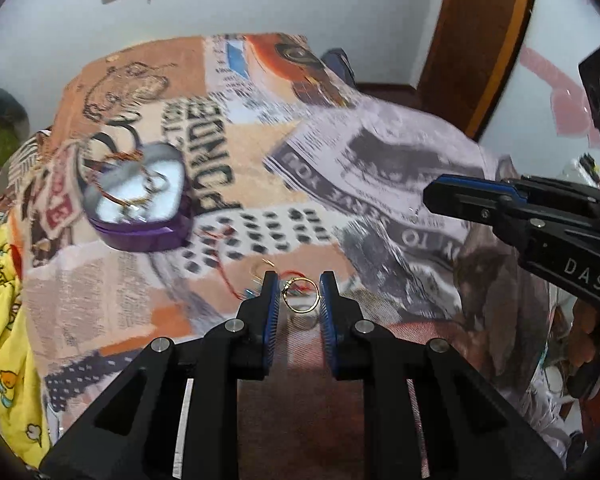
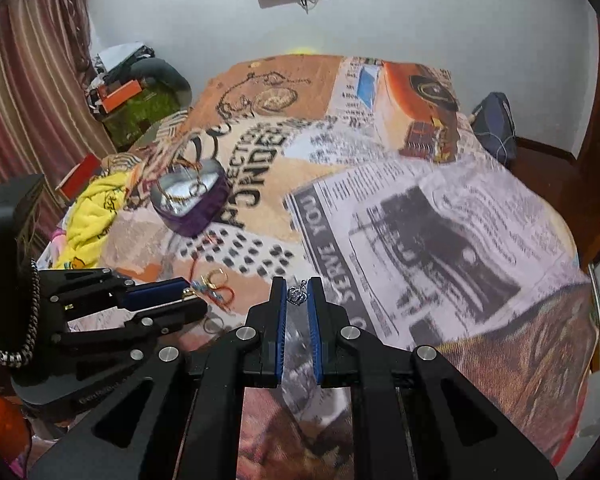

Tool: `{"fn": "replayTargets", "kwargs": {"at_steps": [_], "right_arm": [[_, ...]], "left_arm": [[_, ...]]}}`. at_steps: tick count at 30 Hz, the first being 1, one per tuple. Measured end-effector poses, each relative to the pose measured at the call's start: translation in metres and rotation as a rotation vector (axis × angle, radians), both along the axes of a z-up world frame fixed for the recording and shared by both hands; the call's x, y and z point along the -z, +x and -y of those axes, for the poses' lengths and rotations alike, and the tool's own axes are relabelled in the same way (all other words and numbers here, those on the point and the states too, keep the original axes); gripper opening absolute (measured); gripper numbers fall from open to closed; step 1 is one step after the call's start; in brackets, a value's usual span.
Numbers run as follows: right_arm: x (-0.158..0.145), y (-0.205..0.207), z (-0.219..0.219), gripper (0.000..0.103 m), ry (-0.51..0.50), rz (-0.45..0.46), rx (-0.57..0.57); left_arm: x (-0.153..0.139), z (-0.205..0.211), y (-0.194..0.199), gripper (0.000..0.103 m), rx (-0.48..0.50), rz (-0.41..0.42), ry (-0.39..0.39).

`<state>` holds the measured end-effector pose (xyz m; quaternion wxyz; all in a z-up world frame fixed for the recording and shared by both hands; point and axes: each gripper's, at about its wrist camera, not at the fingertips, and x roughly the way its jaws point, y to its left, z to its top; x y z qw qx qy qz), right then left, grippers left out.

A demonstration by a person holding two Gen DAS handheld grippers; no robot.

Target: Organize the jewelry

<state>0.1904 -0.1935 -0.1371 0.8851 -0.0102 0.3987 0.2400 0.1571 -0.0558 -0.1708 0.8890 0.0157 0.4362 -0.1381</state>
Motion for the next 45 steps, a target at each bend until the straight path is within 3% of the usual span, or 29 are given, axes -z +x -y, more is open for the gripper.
{"fn": "replayTargets", "kwargs": {"at_steps": [13,25,35,45], "right_arm": [[-0.035,0.01,-0.038,0.009,0.041,0.098,-0.056],[-0.053,0.026,-0.08,0.009,0.071,0.154,-0.127],[-0.053,0.049,-0.107,0.009,0.071,0.157,-0.169],[-0.038,0.07,-0.133,0.009,0.059,0.114,-0.207]], "left_arm": [[-0.041,-0.057,0.001,0.019,-0.138,0.117,-0.02],[-0.061,-0.093,0.014,0.019,-0.211,0.194,-0.028],[-0.055,-0.113,0.038,0.019,-0.229,0.191,-0.024],[-0.022,-0.118,0.066,0.019,-0.222,0.119,-0.027]]}}
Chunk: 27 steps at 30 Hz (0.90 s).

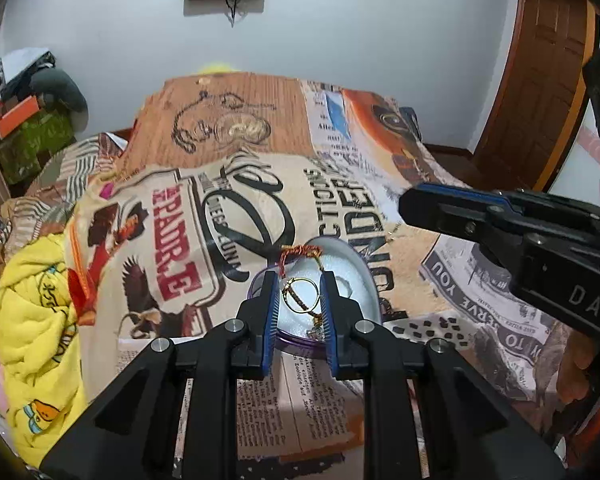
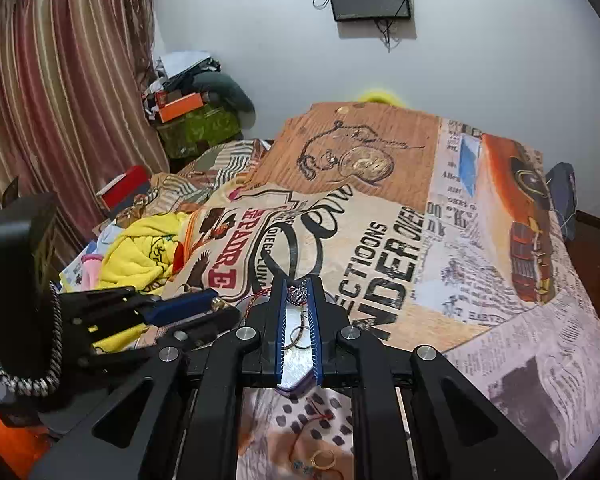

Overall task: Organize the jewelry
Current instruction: 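Carry both pieces over the heart tin and open both grippers to drop them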

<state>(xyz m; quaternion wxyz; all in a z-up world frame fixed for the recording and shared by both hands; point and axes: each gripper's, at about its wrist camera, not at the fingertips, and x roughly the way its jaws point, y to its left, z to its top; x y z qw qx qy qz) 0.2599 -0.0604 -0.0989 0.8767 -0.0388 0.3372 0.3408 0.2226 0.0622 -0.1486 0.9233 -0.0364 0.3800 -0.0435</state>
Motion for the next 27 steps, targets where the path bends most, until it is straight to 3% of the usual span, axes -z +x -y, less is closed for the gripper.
{"fn": "replayTargets", "kwargs": {"at_steps": [27], "right_arm": [[0.036,0.027,-0.033,0.009,-0.053,-0.129,-0.056]], "left_arm": [[0.019,-0.005,0.012,0.019,0.001,-0.044,-0.003]]}}
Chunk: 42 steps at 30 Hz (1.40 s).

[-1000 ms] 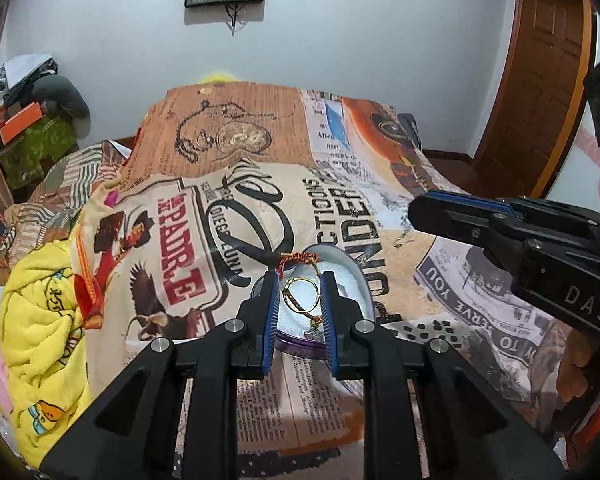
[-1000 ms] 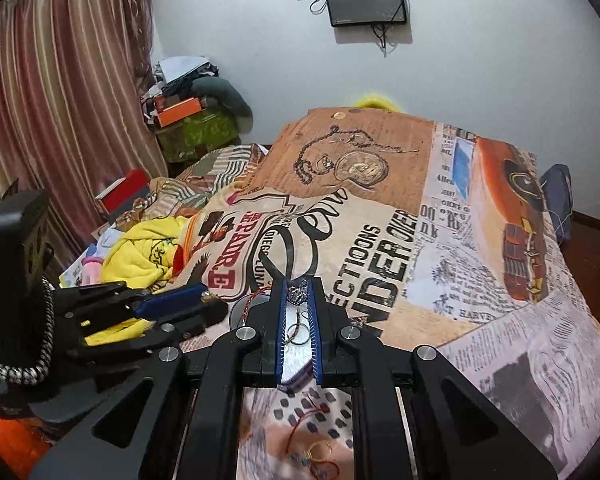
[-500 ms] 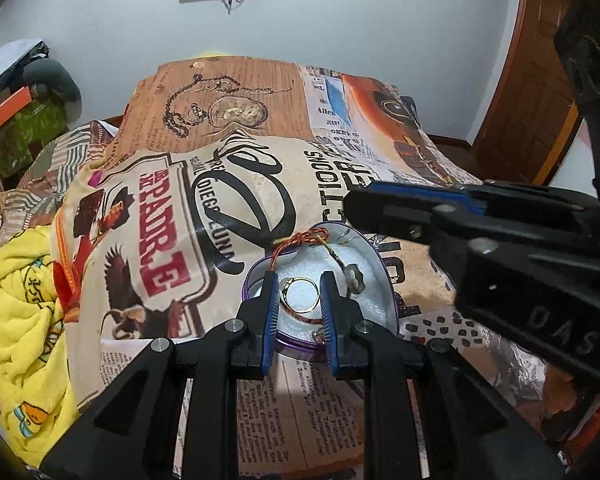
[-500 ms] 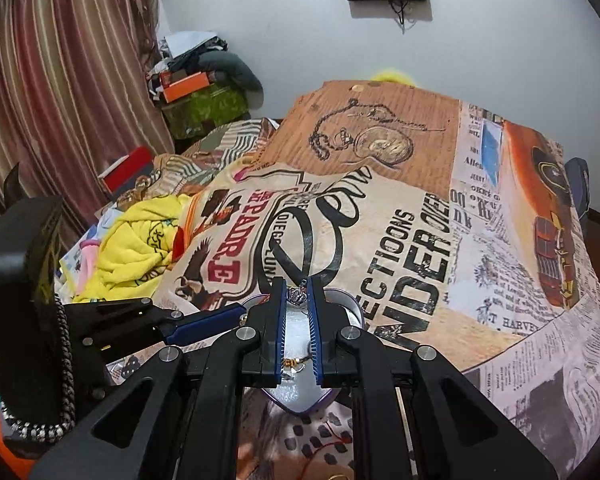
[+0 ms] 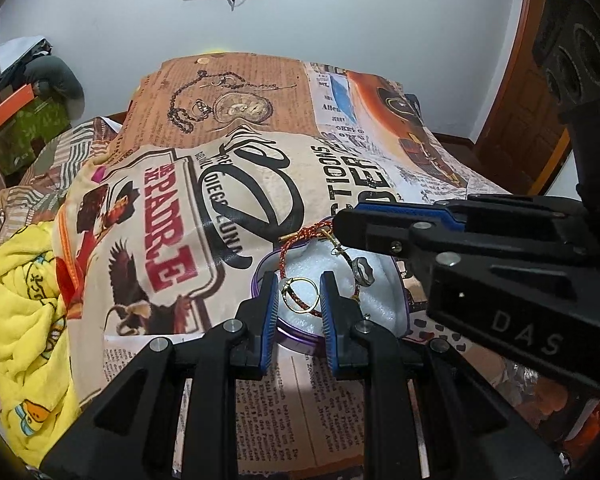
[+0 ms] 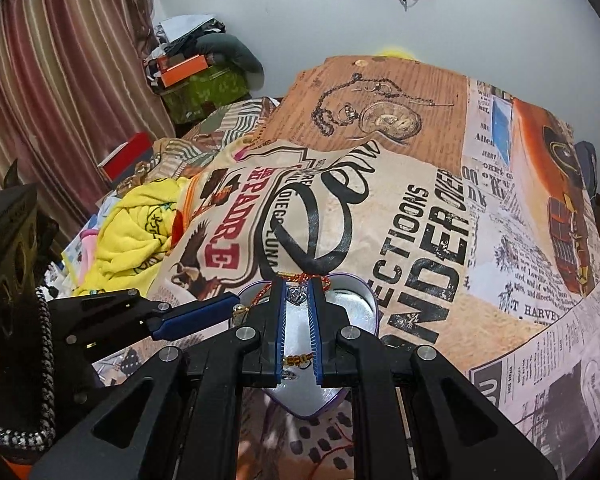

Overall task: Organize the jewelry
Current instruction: 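Carry both pieces over the heart tin and open both grippers to drop them, then move both grippers back to the remaining jewelry on the bed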

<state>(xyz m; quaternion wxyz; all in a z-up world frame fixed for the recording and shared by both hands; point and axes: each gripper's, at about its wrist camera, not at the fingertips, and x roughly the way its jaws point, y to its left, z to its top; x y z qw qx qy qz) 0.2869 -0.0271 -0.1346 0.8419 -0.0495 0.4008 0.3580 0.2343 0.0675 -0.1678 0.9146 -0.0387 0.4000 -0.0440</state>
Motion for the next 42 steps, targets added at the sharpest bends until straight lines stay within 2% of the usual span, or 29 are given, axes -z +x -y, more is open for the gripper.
{"fn": "replayTargets", "kwargs": {"at_steps": [6,17,22,25,29,36,42], "right_arm": [[-0.005,-0.002,0.007,0.02,0.014,-0.017,0.011],[-0.031,-0.021,0.033,0.02,0.019,0.046,0.05],[-0.029,-0.033,0.051,0.02,-0.018,0.058,0.072],[-0.023,-0.042,0.062,0.02,-0.033,0.039,0.08],[-0.013,-0.053,0.078,0.02,-0.061,0.021,0.096],[0.006,-0.067,0.107,0.02,-0.097,-0.029,0.135],[0.024,-0.073,0.129,0.02,-0.115,-0.082,0.174]], "left_arm": [[-0.006,-0.004,-0.004,0.028,-0.024,0.008,0.006],[-0.037,-0.003,-0.025,0.029,-0.037,0.061,0.016],[-0.049,0.005,-0.04,0.037,-0.033,0.077,0.027],[-0.05,0.011,-0.046,0.037,-0.026,0.069,0.029],[-0.043,0.021,-0.054,0.038,-0.011,0.038,0.028],[-0.012,0.042,-0.06,0.038,0.022,-0.065,0.011],[0.014,0.061,-0.058,0.038,0.071,-0.146,-0.045]]}}
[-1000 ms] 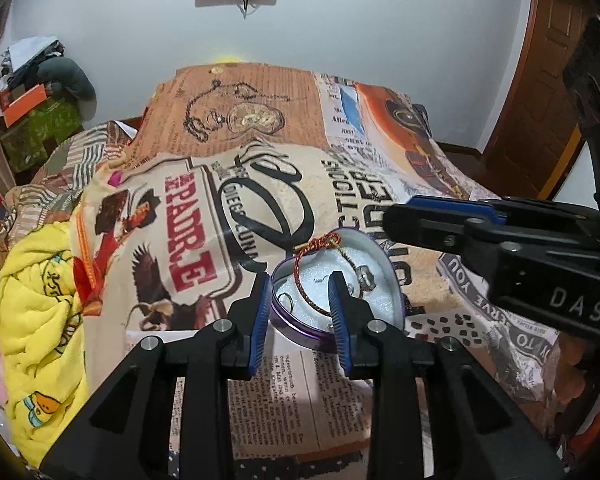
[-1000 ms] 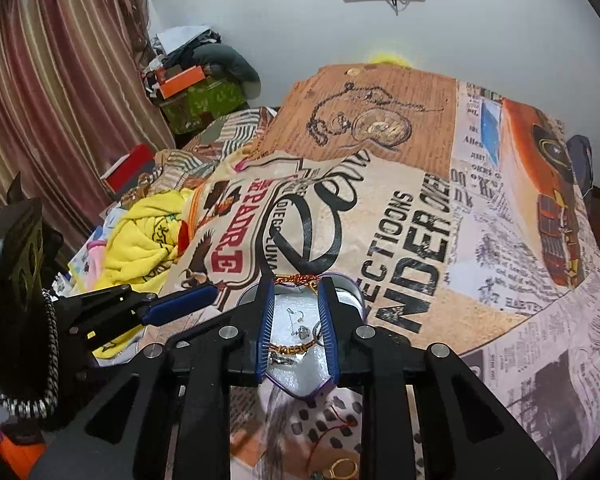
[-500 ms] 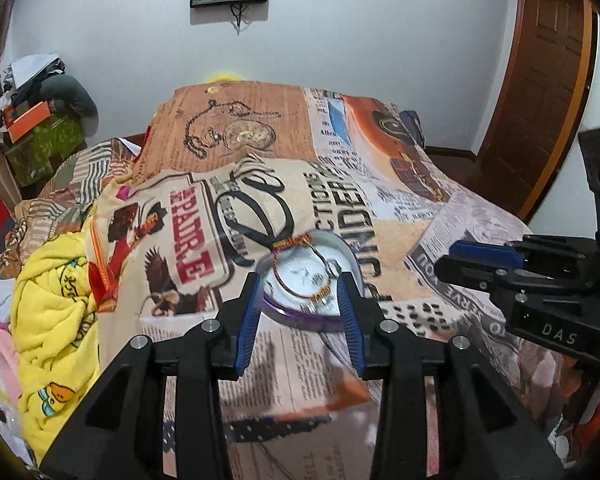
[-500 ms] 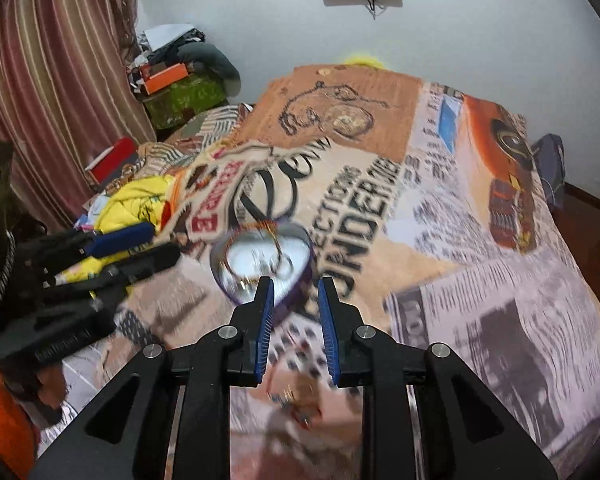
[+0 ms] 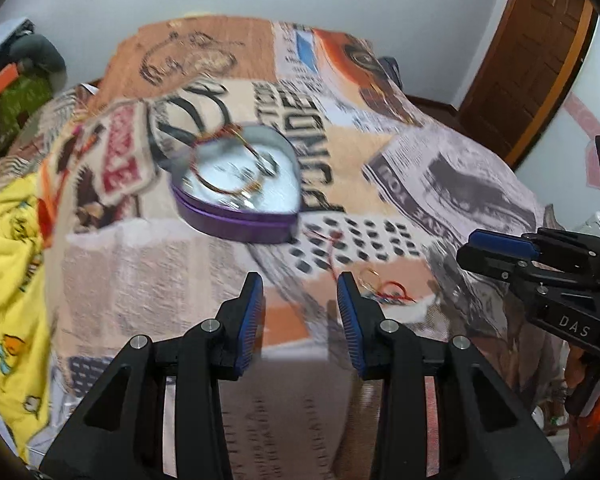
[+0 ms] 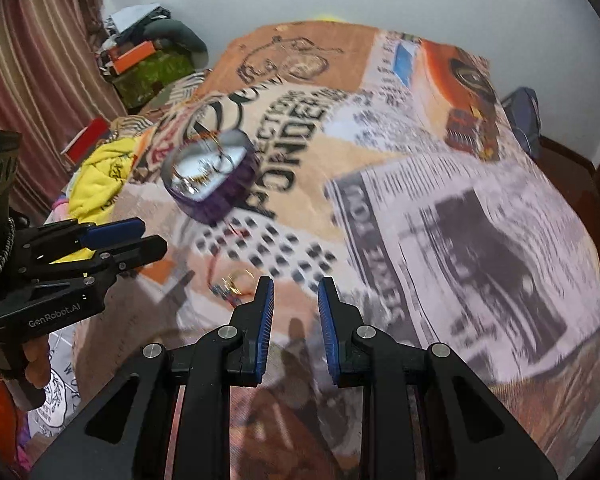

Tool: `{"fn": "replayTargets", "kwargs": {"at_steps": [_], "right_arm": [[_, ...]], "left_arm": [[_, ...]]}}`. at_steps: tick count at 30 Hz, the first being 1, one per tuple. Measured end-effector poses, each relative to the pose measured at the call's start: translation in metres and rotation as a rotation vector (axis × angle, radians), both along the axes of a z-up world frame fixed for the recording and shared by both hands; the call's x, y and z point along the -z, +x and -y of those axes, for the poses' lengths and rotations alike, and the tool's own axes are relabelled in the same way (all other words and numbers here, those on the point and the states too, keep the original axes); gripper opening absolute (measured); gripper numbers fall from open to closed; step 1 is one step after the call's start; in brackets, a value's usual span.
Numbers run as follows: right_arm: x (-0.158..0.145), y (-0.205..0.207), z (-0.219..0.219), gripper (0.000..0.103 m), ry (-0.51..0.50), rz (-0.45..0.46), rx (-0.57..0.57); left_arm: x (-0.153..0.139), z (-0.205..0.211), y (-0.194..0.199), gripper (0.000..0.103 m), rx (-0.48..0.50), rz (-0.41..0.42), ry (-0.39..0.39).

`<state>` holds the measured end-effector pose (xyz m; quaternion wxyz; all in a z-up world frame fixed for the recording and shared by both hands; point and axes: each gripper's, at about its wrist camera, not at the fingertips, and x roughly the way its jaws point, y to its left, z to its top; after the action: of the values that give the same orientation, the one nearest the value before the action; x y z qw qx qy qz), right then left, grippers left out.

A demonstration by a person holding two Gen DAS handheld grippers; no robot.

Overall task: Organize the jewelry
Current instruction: 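Move both grippers back to the remaining jewelry on the bed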

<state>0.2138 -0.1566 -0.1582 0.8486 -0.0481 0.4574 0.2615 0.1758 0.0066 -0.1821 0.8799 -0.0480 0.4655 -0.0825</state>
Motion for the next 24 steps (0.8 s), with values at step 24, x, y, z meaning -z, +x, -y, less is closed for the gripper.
{"fn": "replayTargets", "kwargs": {"at_steps": [24], "right_arm": [[0.021,0.0,0.023,0.021,0.036,-0.079,0.038]], "left_arm": [[0.013,0.019,0.009,0.0,0.032,0.007,-0.062]]}}
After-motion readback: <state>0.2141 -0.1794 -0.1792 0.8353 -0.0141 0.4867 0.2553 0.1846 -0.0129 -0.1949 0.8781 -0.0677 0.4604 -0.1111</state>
